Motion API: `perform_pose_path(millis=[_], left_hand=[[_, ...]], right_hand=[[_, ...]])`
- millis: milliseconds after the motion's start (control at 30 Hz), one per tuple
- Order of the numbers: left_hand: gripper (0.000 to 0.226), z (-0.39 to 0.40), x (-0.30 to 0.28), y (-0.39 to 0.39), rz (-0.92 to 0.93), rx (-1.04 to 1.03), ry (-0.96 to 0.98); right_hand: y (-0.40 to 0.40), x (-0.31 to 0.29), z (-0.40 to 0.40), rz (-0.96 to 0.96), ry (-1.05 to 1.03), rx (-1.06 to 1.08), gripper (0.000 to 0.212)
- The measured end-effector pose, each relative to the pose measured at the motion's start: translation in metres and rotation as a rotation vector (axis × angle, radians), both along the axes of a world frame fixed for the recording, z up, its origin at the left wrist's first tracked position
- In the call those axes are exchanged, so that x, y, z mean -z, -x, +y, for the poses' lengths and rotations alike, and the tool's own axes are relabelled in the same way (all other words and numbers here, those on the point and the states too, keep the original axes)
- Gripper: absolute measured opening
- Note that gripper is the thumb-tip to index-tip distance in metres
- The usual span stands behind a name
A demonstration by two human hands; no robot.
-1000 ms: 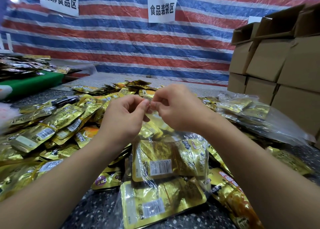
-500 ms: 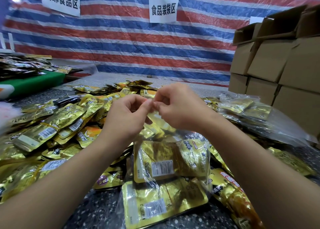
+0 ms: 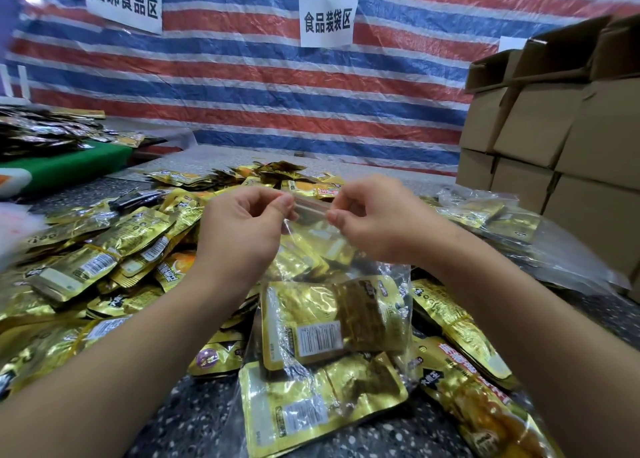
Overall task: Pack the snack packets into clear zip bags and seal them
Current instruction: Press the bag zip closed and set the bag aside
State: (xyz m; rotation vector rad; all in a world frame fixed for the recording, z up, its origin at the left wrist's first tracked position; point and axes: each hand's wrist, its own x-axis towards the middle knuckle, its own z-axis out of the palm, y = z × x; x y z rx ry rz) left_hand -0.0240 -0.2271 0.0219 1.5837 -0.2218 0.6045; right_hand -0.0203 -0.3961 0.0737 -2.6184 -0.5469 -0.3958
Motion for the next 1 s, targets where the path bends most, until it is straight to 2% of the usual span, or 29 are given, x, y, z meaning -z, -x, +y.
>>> perform_pose_path(millis=[267, 400, 767, 1000], left_hand=[[0.016, 0.003, 0.001, -0.002, -0.02, -0.011, 0.012], [0.015, 0.002, 0.001, -0.003, -0.04, -0.016, 0.004], [0.018, 0.003, 0.001, -0.005, -0.058, -0.01, -0.016], [0.024, 0.006, 0.003, -0.008, -0.066, -0.004, -0.015]], right_hand=[[0.01, 0.01, -0.041, -0.007, -0.012, 0.086, 0.027], [0.018, 0.015, -0.058, -0.013, 0.009, 0.118, 0.022], [0.024, 0.019, -0.074, -0.048, -0.028, 0.082, 0.015], [0.025, 0.02, -0.075, -0.133, -0.083, 0.033, 0.023]])
